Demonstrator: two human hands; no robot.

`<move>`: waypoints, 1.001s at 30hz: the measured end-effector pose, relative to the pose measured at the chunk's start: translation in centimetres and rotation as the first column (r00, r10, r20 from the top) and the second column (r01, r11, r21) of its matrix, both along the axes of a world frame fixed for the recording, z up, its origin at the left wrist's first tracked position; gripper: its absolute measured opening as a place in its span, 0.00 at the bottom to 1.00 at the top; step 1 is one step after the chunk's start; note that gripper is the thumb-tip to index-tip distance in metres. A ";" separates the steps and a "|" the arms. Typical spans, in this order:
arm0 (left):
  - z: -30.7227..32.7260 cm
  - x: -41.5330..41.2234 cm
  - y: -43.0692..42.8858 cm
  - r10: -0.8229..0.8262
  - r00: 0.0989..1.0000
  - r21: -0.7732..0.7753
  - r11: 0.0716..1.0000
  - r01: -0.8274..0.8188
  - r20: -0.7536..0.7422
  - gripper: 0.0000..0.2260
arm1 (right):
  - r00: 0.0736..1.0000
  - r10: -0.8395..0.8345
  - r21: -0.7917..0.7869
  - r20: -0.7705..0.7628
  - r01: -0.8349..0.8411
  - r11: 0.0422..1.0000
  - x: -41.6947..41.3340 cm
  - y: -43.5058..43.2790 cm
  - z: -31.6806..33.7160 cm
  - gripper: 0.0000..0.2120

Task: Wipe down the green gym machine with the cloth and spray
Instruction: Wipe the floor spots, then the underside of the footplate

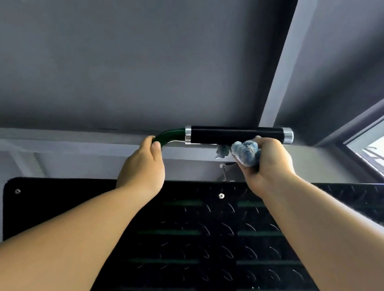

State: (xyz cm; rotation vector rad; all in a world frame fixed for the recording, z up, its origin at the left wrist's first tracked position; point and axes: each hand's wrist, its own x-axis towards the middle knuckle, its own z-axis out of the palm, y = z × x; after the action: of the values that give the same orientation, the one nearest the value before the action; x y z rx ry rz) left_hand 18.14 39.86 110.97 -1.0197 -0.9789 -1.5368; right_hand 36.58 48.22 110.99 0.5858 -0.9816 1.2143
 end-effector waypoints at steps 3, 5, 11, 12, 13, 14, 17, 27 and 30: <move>-0.3 1.0 -0.4 0.033 0.999 0.047 0.998 -0.033 0.009 0.18 | 0.981 -0.187 -0.064 -0.059 0.184 0.981 1.5 0.7 -1.6 0.06; -0.3 2.1 -0.5 0.038 0.999 0.072 0.997 -0.037 -0.007 0.19 | 0.819 -0.561 -0.056 -0.118 0.559 0.827 1.7 1.0 -2.5 0.09; 0.3 2.3 0.6 0.043 0.999 0.100 0.994 -0.046 0.027 0.18 | -0.224 -0.605 0.062 -0.764 0.908 -0.413 -1.8 -0.1 -1.5 0.13; 0.2 2.3 0.8 0.053 0.998 0.102 0.993 -0.056 0.038 0.18 | -0.323 -0.495 0.026 -0.807 0.818 -0.575 -2.2 0.1 -0.5 0.13; 0.1 2.3 0.9 0.060 0.997 0.114 0.991 -0.067 0.057 0.18 | -0.385 -0.398 0.004 -0.833 0.714 -0.700 -2.4 0.1 0.4 0.12; 0.1 2.5 0.9 0.077 0.995 0.136 0.987 -0.086 0.071 0.18 | -0.418 -0.322 -0.016 -0.849 0.630 -0.777 -2.2 0.1 1.2 0.11; 0.5 3.7 0.1 0.179 0.982 0.220 0.957 -0.187 0.059 0.19 | -0.441 -0.276 -0.017 -0.854 0.554 -0.832 0.2 0.5 2.7 0.15; 1.7 10.3 2.5 0.351 0.923 0.241 0.920 -0.308 -0.159 0.23 | -0.573 -0.321 -0.011 -0.754 0.500 -0.866 8.4 6.4 1.2 0.15; 1.8 11.1 4.4 0.449 0.882 0.145 0.891 -0.430 -0.144 0.20 | -0.640 -0.395 0.038 -0.659 0.497 -0.867 11.0 8.2 0.3 0.20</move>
State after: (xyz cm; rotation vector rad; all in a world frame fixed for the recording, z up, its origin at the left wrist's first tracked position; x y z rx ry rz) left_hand 29.25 44.27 112.73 -0.7712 -0.9162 -1.0897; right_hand 47.59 56.44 111.29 -0.1339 -1.1131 -1.4931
